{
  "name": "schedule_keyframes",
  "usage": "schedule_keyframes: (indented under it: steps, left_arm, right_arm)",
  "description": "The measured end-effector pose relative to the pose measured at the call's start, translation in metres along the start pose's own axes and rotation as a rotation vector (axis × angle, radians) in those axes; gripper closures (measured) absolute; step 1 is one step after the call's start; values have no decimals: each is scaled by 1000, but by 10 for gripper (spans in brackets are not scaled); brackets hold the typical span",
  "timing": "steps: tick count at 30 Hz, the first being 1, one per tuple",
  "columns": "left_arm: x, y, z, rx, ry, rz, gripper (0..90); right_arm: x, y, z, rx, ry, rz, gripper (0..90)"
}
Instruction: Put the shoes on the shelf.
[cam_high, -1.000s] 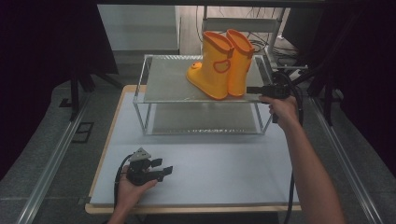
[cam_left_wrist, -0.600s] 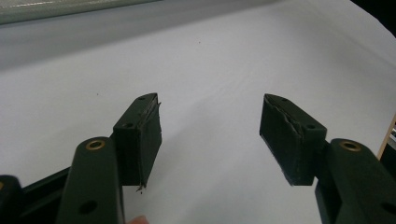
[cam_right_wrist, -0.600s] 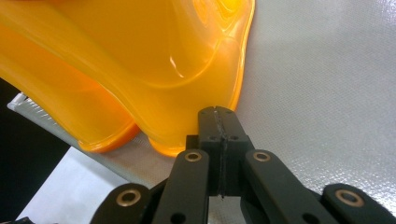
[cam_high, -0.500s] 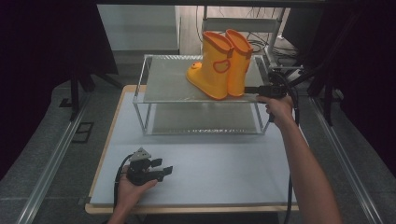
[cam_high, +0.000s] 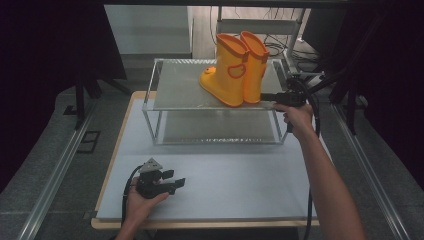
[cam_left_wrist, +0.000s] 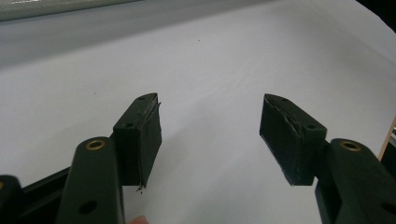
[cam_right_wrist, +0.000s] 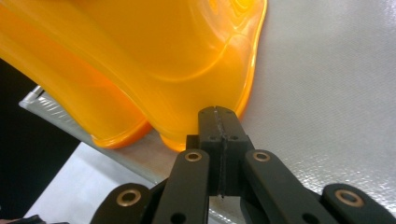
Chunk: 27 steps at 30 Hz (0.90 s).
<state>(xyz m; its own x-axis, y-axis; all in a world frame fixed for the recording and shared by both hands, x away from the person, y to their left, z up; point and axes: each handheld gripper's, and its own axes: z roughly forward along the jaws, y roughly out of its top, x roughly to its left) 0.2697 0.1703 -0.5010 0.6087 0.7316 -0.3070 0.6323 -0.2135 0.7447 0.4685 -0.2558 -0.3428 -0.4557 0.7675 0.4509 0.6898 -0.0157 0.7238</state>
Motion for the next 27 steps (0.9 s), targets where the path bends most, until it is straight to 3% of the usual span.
schedule_keyframes:
  steps: [20, 23, 27]
  left_arm:
    - [0, 0, 0, 4, -3, 5, 384]
    - [0, 0, -1, -1, -3, 3, 384]
    - [1, 0, -2, -3, -1, 4, 384]
  right_arm:
    - [15, -4, 2, -8, 57, -32, 898]
    - [12, -1, 0, -12, 20, -46, 898]
    - [6, 4, 2, -21, -36, -25, 898]
